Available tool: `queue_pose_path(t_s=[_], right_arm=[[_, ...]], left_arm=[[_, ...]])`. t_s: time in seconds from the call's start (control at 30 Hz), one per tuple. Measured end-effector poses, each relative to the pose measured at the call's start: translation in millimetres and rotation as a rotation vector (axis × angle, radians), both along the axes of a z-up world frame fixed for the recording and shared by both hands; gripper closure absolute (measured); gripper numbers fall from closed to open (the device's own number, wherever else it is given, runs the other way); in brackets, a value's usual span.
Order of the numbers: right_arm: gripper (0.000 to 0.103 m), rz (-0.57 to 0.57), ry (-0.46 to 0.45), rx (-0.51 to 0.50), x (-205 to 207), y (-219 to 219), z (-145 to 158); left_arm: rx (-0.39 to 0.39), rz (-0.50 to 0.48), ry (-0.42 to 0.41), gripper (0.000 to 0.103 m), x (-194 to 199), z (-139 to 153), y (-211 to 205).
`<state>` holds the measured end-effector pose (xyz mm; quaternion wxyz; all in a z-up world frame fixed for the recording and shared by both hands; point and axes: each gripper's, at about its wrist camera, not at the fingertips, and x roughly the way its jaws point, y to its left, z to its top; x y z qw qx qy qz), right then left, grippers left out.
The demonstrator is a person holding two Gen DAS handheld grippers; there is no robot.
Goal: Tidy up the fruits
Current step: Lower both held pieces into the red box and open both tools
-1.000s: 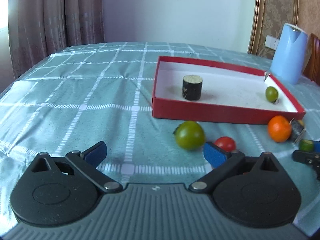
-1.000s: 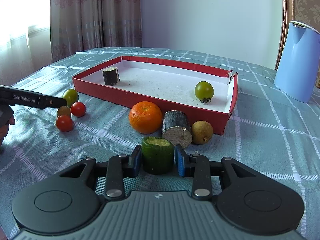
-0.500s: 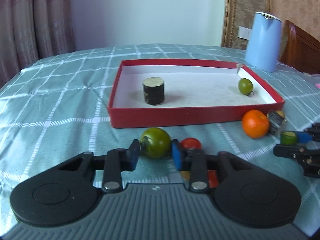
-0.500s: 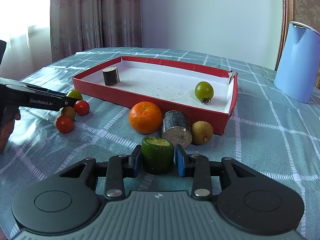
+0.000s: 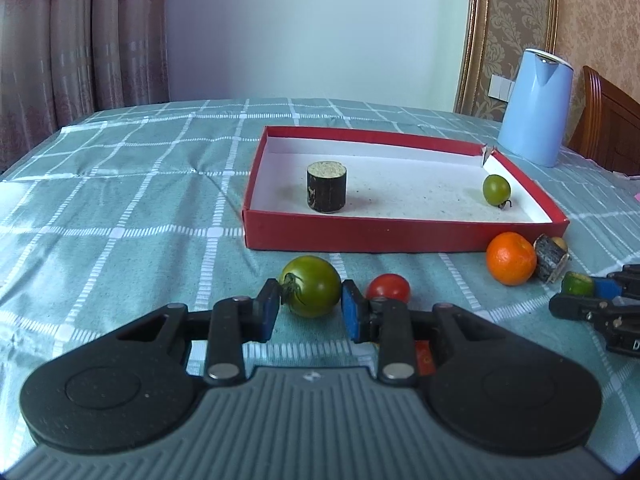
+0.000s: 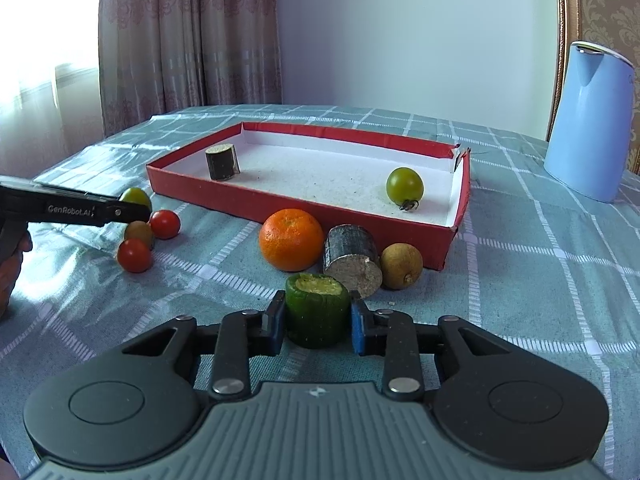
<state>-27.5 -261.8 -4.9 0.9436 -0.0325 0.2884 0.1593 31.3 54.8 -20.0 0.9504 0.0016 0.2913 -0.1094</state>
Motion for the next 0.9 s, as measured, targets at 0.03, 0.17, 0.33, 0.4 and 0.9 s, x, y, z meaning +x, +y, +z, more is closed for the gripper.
queue_pose_path(t_s=[0.03,0.17,0.33,0.4,0.9], right_arm=[[0.072,-0.005,-0.013,0.009,-2.2,-1.7,1.1],[0.072,-0.030,-0.059,0.030,-8.3,-5.8,4.9],[0.072,-0.046,-0.116,-0.003,-13.2,-2.4,11.3],[0.072,-0.051,-0.138,-0.018,-11.1,-0.5,16.1],[0.072,-0.106,-0.109,-0.082,88.7,20.0,40.7]], left_arm=[[-0.001,-0.001,0.001,0.073,-1.2,0.2,0.3],[-0.016,0.001,0.001,0.073,-3.6,2.7,1.1],[-0.028,-0.007,-0.018,0.073,-2.2,14.1,-4.9],[-0.027,-0.012,-0.033,0.073,0.9,20.2,-10.7],[0.015,-0.024,-0.021,0.073,71.2,28.9,-69.3]])
